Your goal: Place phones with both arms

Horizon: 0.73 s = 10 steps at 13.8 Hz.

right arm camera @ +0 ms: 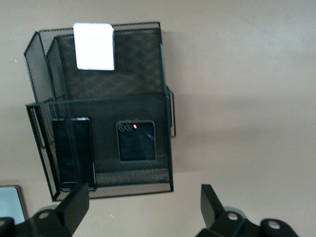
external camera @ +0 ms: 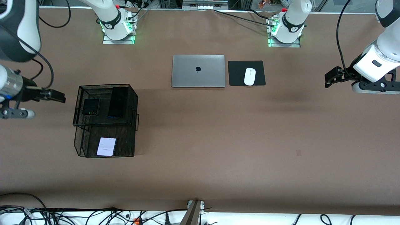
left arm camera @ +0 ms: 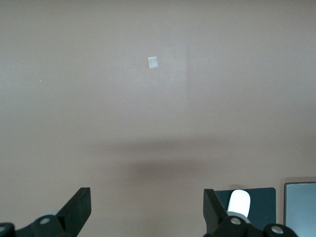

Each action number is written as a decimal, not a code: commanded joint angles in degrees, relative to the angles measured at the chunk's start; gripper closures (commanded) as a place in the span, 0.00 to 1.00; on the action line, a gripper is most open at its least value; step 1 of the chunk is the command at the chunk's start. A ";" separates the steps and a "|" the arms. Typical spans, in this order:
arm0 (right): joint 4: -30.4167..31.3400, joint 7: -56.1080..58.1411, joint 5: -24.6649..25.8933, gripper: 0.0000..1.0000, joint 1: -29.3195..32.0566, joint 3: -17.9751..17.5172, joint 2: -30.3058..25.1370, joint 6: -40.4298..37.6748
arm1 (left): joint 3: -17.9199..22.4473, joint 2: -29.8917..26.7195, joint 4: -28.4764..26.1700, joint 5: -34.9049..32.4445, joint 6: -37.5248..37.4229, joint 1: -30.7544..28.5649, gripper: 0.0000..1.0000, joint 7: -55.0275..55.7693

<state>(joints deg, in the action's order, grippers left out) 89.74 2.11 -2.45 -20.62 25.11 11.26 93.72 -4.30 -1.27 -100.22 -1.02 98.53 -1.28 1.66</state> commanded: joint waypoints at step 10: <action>4.04 -0.09 4.82 0.00 23.17 -25.02 -8.01 -0.82 | -0.19 -0.31 0.63 0.84 -0.45 -0.21 0.00 -0.25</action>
<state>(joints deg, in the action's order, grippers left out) 93.27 2.02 1.43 1.11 1.33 4.26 93.48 -4.31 -1.27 -100.20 -1.02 98.53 -1.28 1.66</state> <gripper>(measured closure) 0.000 0.000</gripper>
